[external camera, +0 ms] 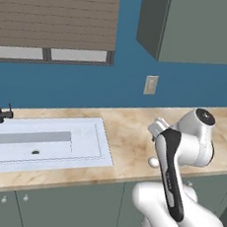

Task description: Gather the eggs and milk located in the vicinity of the sink area and place them right next to the bowl.

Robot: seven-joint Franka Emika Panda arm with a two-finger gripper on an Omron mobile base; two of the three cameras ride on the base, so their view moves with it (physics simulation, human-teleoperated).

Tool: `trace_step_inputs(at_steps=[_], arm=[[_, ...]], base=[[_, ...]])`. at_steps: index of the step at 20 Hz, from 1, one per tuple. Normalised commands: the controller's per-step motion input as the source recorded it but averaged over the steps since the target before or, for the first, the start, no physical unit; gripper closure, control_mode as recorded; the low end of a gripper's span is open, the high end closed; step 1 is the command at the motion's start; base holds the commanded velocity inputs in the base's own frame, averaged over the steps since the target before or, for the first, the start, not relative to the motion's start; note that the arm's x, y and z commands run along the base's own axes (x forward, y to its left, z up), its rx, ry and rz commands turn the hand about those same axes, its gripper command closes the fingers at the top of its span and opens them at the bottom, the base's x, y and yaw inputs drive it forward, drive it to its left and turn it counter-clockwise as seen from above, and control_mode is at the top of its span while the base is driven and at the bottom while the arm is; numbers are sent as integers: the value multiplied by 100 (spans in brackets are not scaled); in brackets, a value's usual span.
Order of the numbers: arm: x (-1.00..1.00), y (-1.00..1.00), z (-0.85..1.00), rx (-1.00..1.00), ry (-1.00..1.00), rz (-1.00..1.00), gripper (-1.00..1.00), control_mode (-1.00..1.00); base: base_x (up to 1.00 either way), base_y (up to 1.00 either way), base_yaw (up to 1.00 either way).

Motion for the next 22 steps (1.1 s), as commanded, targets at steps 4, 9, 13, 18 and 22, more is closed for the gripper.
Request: trace_step_inputs(at_steps=[4, 9, 13, 18, 22], arm=[[0, -16, -6, -2, -13, 0, -100, -100], [0, -8, -42, -18, -7, 0, -100, -100], [2, -4, -37, -12, -6, 0, -100, -100], [8, -10, -32, -1, -3, 0, -100, -100], [24, -3, -32, 0, 0, 2, -100, -100]], base=[[0, 0, 0], [0, 0, 0], [0, 0, 0], [0, 0, 0], [0, 0, 0]])
